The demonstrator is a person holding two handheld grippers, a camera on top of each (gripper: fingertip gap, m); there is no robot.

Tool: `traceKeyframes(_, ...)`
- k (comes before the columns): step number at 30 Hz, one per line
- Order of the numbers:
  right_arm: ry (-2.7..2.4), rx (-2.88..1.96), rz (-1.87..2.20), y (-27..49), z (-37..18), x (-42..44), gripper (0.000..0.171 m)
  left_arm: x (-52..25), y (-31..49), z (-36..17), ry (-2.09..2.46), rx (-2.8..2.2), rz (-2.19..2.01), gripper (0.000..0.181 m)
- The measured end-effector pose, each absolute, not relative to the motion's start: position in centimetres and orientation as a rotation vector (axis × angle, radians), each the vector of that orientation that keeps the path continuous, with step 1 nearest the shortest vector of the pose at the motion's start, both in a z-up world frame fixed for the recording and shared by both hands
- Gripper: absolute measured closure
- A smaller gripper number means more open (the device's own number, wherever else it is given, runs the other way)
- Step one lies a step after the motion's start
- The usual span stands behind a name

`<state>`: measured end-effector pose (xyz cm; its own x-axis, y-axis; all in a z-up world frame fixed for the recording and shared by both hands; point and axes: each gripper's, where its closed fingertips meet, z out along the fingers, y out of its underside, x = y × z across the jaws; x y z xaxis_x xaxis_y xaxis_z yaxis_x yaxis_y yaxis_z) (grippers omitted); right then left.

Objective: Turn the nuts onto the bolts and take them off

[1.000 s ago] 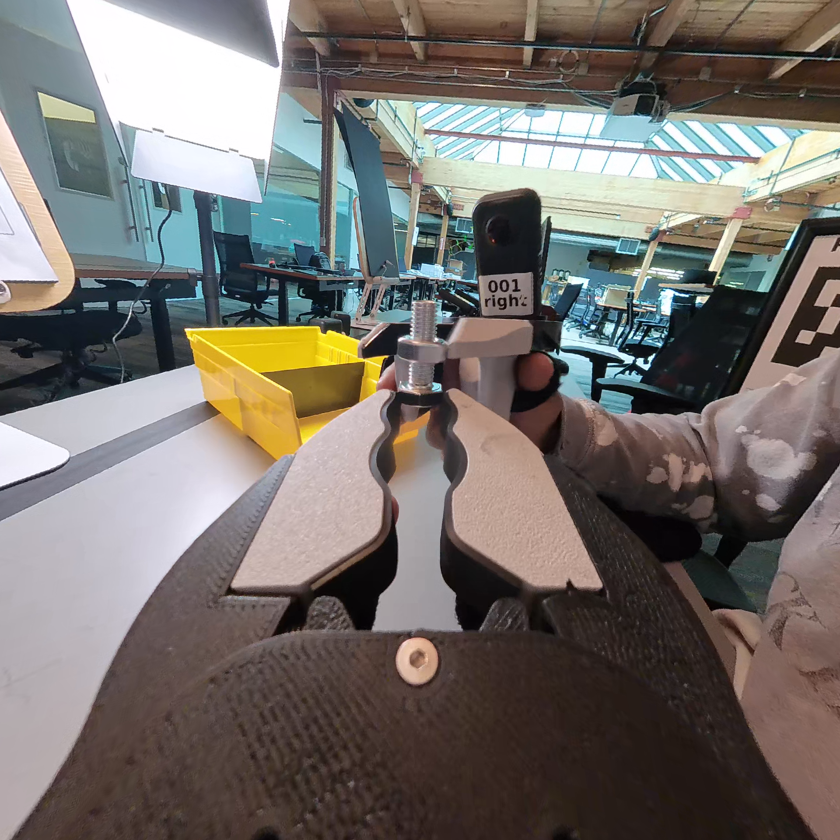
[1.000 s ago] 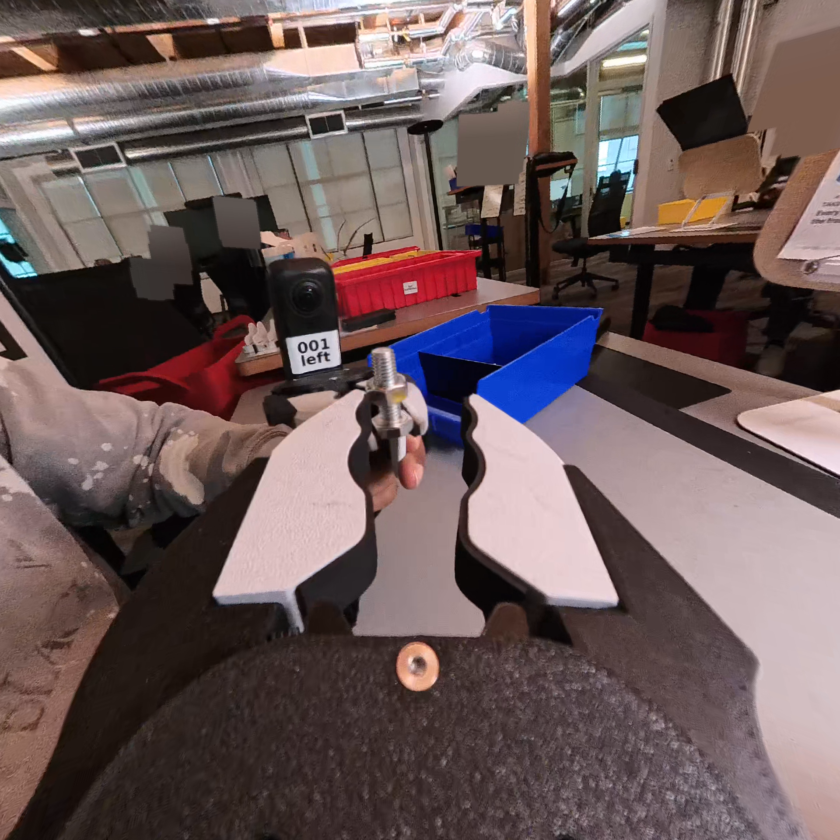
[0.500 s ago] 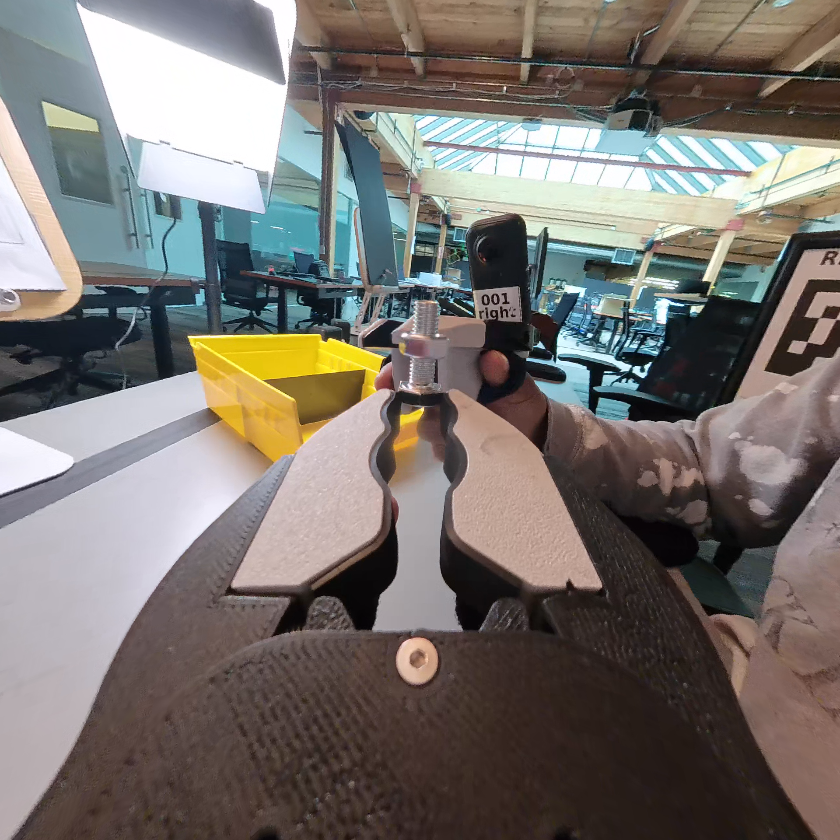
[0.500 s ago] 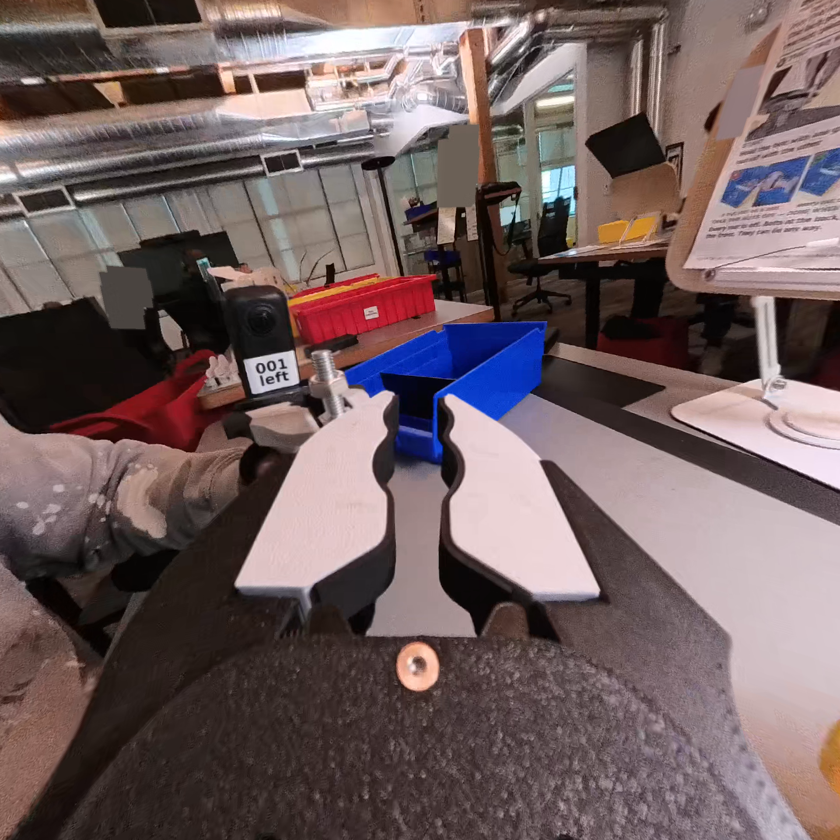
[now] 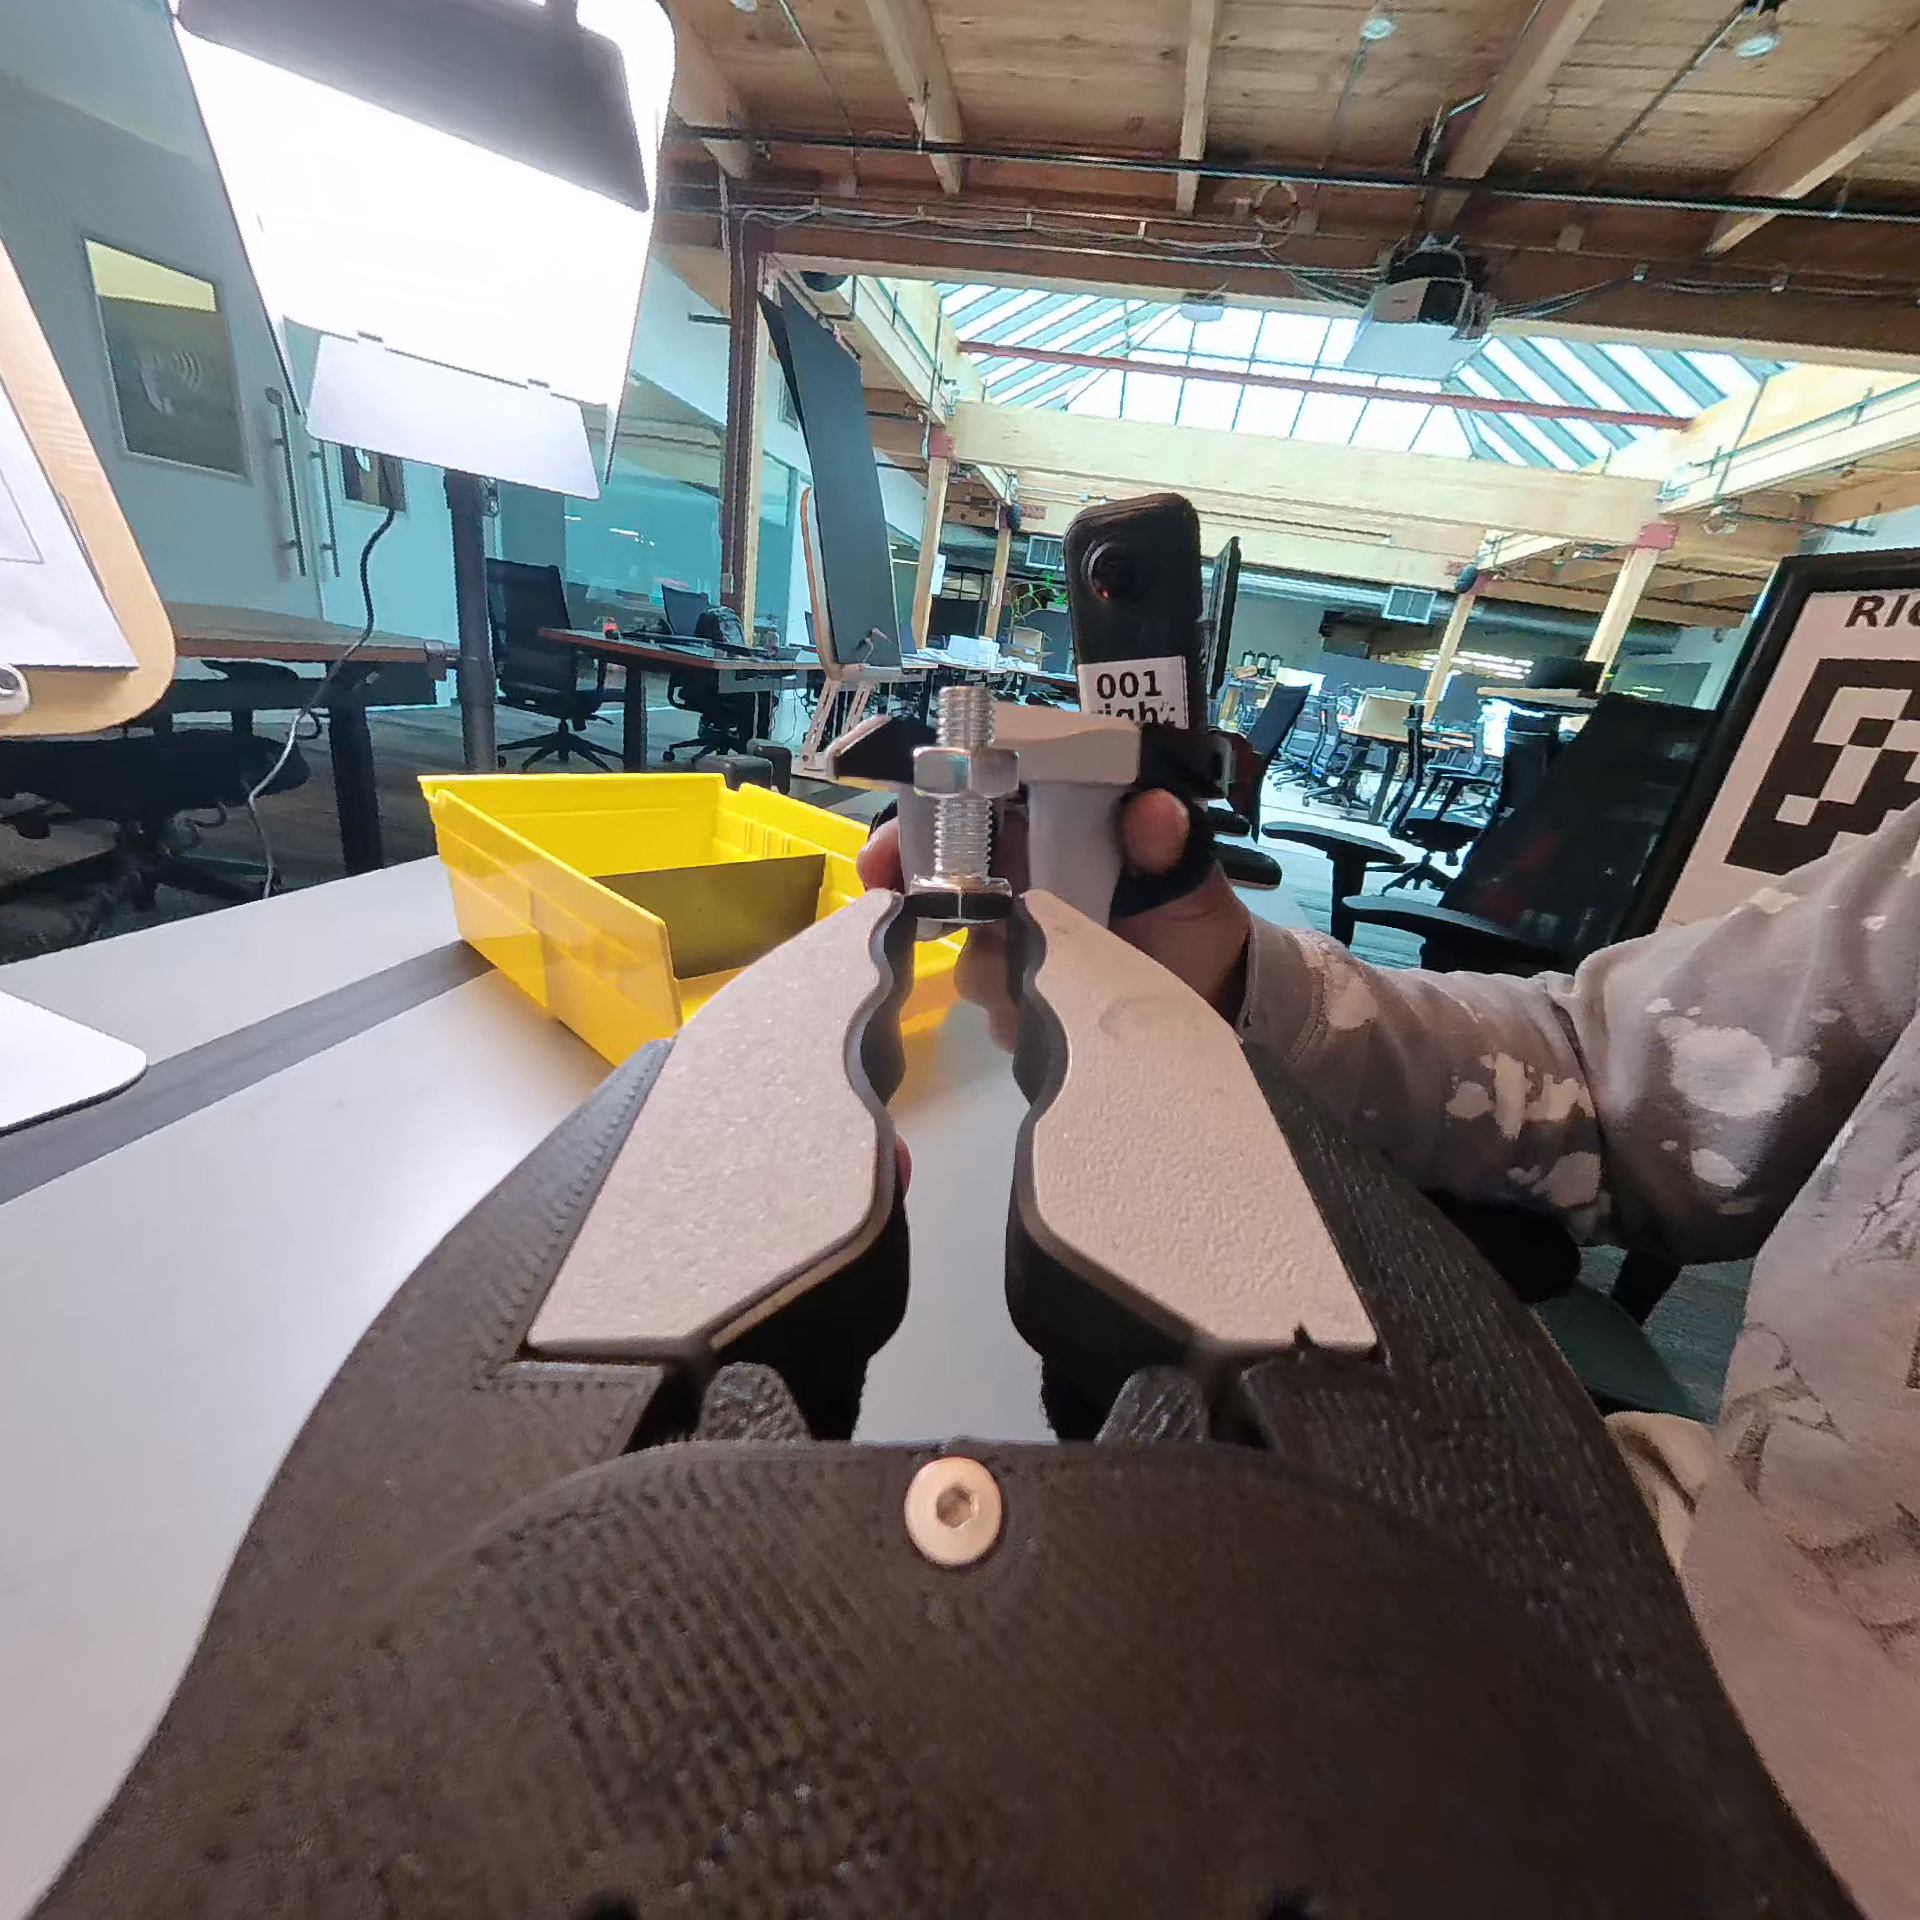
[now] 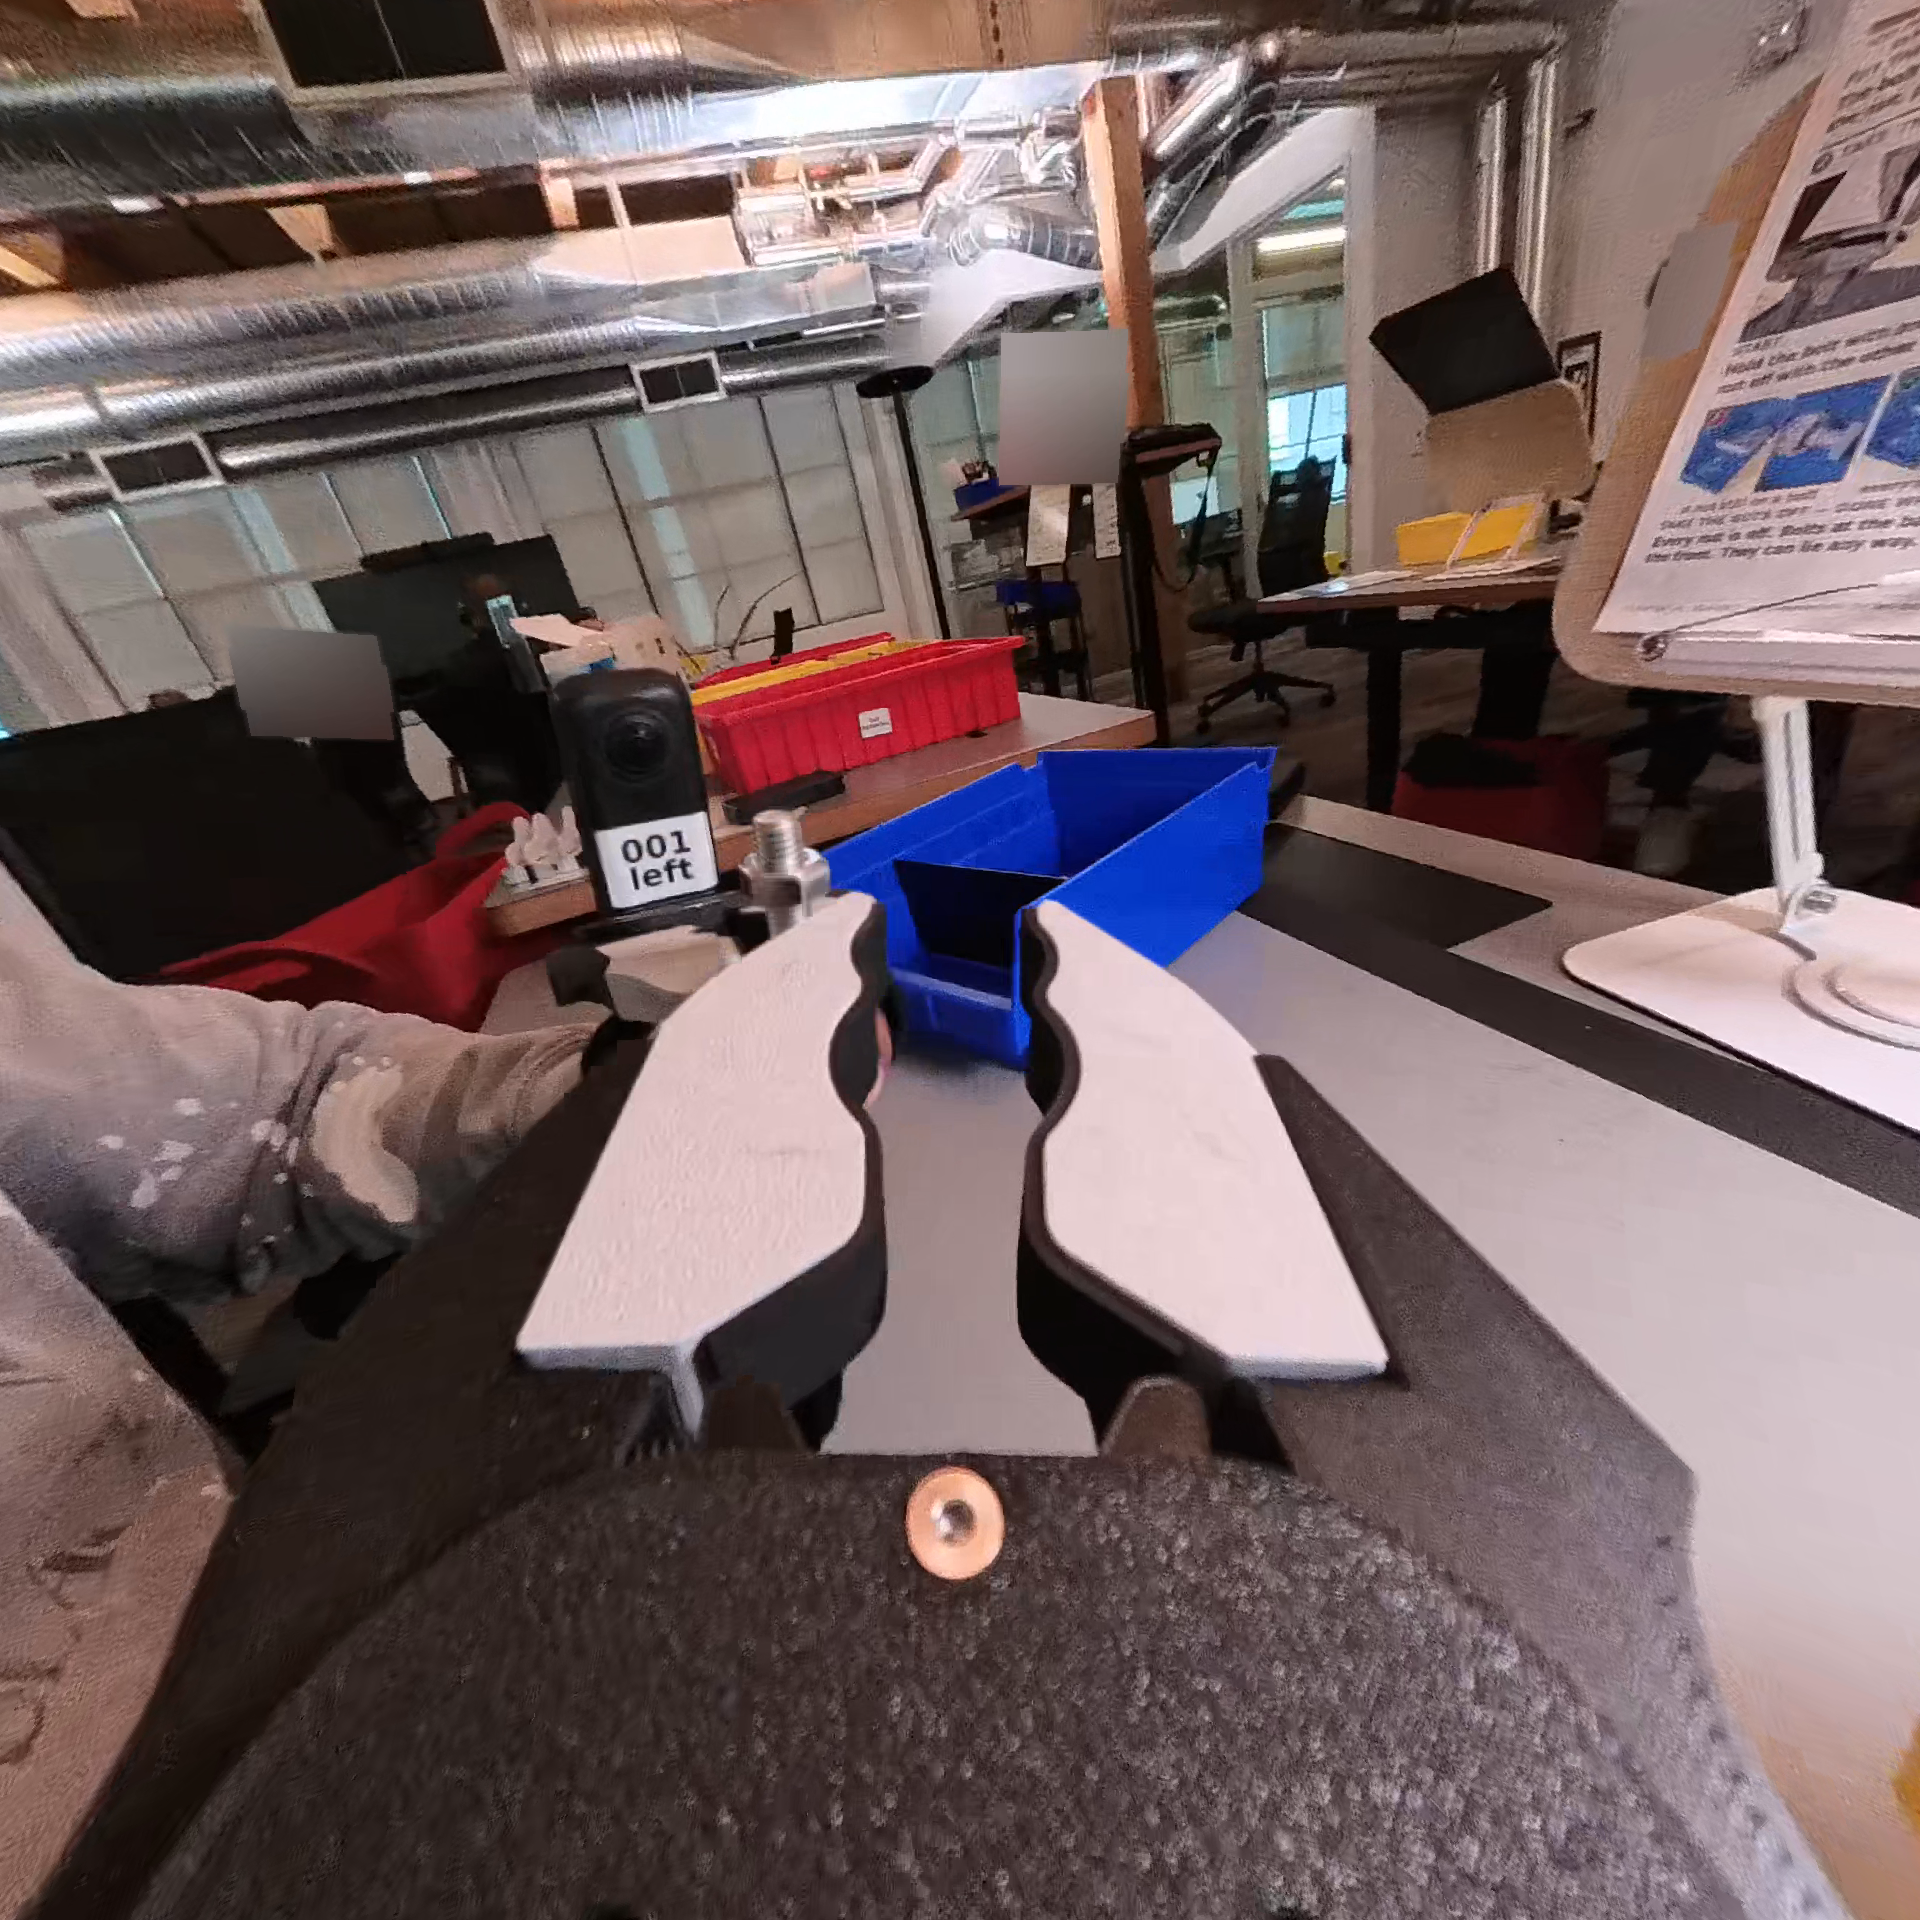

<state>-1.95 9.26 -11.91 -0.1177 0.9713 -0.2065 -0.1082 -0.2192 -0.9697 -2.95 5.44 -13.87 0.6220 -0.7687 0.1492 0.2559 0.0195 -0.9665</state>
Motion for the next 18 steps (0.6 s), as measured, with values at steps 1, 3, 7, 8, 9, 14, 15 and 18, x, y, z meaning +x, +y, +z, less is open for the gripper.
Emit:
traceKeyframes(1,-1.099,-1.203,1.516,8.7,-11.7,-2.0,0.144,-2.9,5.5,-14.0,0.485,-1.33,-0.848,0.164)
traceKeyframes(3,-1.152,-1.172,1.523,7.3,-11.7,-2.6,0.138,-2.7,5.5,-14.3,0.489,-1.339,-0.851,0.164)
traceKeyframes(7,-1.201,-1.166,1.52,6.1,-12.2,-3.4,0.138,-2.3,5.3,-14.3,0.496,-1.334,-0.856,0.164)
traceKeyframes(8,-1.197,-1.163,1.507,6.6,-12.1,-3.2,0.137,-2.6,5.4,-14.2,0.483,-1.328,-0.87,0.163)
traceKeyframes(9,-1.166,-1.189,1.497,7.5,-12.1,-2.9,0.148,-2.9,5.2,-13.8,0.48,-1.299,-0.9,0.164)
traceKeyframes(14,-1.105,-1.16,1.532,8.7,-11.0,-1.6,0.143,-3.0,5.2,-13.6,0.477,-1.295,-0.886,0.164)
traceKeyframes(15,-1.139,-1.142,1.537,7.8,-11.1,-1.9,0.142,-2.9,5.3,-13.8,0.479,-1.302,-0.886,0.164)
traceKeyframes(18,-1.227,-1.149,1.564,5.7,-11.8,-3.0,0.134,-2.4,5.2,-14.2,0.498,-1.312,-0.887,0.164)
